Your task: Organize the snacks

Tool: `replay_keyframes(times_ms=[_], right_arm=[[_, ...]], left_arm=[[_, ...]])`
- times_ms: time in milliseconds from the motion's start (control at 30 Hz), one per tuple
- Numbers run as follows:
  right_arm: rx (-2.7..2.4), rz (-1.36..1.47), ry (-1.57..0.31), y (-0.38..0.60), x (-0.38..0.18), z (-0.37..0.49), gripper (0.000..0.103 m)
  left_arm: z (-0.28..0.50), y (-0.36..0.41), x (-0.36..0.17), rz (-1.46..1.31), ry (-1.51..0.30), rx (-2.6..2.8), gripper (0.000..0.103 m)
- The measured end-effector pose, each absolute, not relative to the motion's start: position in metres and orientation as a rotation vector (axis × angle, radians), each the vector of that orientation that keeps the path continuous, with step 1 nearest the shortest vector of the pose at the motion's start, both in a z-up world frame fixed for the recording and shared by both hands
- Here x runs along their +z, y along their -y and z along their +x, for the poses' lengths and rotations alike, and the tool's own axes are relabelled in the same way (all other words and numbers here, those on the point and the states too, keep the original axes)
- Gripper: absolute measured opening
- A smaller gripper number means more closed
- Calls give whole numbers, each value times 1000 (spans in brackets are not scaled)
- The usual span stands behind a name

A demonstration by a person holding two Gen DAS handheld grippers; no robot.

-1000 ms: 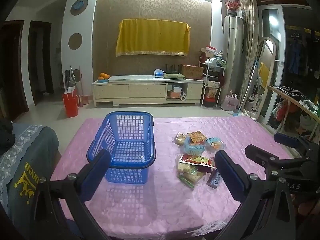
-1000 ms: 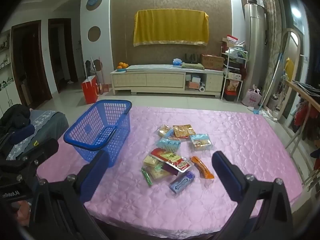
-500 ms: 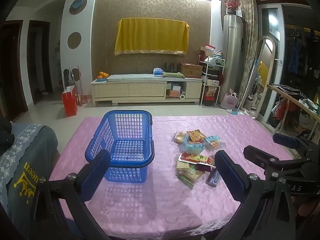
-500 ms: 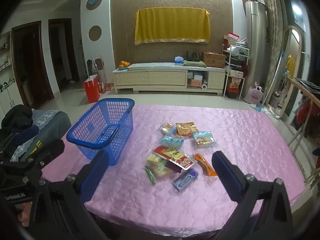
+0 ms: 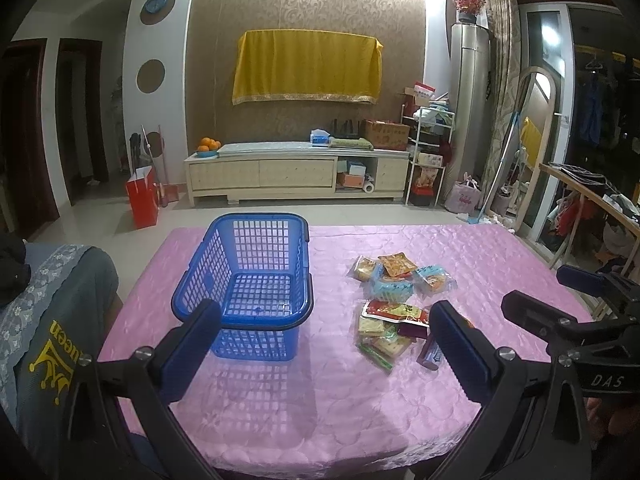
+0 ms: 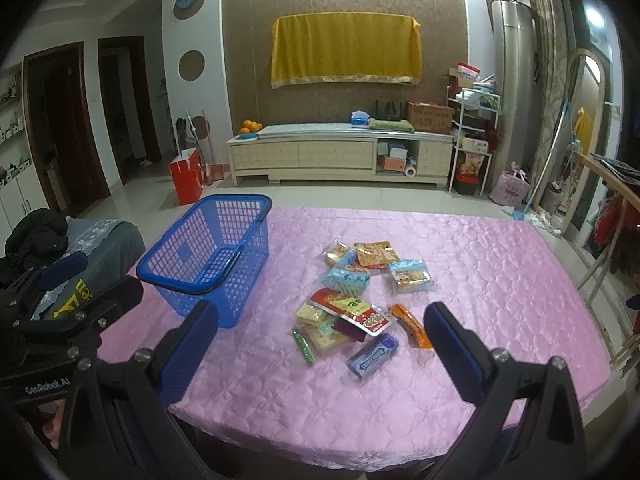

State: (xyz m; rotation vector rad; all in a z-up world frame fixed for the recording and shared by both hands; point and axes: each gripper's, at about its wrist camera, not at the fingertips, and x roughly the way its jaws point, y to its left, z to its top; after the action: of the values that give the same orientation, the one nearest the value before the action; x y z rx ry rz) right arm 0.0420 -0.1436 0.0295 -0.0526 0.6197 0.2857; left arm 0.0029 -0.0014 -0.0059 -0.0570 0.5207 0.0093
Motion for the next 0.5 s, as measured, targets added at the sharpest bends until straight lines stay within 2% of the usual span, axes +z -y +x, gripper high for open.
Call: replay_keyframes(times_ms=[500], right_arm=[[288,-51,-627,144,28,41,103]], left_arm=[[4,0,-5,-68,-531,5,103]])
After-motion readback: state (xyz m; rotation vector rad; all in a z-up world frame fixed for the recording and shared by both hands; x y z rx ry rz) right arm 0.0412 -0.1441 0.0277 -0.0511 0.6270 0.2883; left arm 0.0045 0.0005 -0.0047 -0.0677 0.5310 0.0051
